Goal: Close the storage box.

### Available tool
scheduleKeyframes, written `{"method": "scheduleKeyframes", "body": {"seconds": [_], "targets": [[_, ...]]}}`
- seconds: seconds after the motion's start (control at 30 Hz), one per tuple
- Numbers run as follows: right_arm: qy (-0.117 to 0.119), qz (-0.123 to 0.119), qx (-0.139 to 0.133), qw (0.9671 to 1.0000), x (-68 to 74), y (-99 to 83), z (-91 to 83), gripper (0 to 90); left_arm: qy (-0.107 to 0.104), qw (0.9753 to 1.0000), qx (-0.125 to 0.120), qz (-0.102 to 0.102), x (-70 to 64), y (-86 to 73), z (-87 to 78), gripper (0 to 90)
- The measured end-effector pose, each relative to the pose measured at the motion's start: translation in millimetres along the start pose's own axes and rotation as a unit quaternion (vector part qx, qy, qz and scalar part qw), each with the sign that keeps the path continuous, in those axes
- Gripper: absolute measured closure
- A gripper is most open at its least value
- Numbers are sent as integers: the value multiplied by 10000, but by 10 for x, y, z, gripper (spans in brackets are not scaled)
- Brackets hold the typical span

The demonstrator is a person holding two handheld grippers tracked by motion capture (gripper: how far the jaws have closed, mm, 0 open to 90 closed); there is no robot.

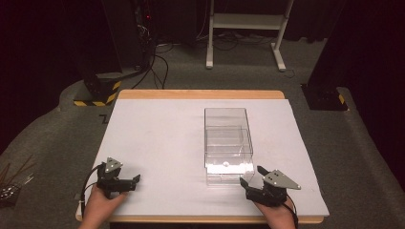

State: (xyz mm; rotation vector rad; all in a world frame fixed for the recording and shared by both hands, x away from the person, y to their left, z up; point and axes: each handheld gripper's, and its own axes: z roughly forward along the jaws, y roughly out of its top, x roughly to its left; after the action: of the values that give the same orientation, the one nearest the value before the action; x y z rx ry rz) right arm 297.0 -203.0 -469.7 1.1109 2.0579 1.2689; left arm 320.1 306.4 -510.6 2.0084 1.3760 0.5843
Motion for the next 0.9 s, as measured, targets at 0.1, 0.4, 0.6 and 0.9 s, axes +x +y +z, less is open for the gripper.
{"method": "scheduleKeyframes", "body": {"seconds": [0.1, 0.4, 0.6, 0.9], "targets": [[-39, 43, 5, 10000, -18, 13, 32, 221, 2, 10000, 2, 1, 0, 0, 0, 5], [-44, 77, 117, 9999, -47, 30, 106, 216, 5, 10000, -14, -15, -3, 0, 2, 5], [-68, 59, 148, 9998, -79, 69, 162, 218, 6, 10000, -17, -17, -4, -1, 2, 5], [-112, 69, 159, 9998, -129, 124, 257, 218, 5, 10000, -14, -14, -3, 0, 2, 5]]}}
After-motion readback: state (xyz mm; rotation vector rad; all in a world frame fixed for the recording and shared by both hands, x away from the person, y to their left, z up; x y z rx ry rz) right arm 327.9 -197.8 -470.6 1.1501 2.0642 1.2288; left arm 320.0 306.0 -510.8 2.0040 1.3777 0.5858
